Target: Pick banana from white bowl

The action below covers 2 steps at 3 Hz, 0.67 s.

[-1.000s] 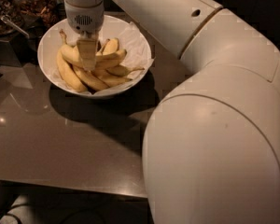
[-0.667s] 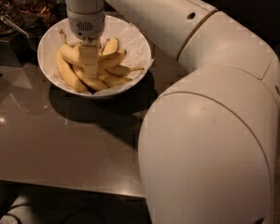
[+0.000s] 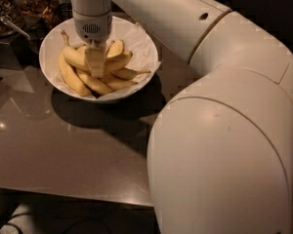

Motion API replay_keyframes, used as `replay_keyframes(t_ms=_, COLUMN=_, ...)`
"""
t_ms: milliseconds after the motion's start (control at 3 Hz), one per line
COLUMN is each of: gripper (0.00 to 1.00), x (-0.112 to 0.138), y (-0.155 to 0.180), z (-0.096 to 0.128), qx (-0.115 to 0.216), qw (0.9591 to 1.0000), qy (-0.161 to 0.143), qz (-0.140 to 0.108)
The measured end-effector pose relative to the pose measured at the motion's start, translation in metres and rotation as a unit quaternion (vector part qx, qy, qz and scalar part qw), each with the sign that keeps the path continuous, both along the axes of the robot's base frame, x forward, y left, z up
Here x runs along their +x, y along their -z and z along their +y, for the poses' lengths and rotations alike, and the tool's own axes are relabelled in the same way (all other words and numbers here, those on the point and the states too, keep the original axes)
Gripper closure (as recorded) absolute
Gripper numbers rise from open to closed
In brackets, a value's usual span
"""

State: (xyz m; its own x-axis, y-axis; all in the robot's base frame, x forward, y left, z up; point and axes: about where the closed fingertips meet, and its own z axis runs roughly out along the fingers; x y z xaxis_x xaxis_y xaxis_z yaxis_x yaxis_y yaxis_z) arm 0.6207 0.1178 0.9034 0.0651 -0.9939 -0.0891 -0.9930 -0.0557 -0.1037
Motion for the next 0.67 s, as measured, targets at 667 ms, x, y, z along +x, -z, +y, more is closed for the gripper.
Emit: replay_keyframes(t_ms=667, gripper=1.0, x=-0.019, y=-0.028, z=-0.011, qx=0.032, qw=0.9984, qy=-0.009, qz=-0.047)
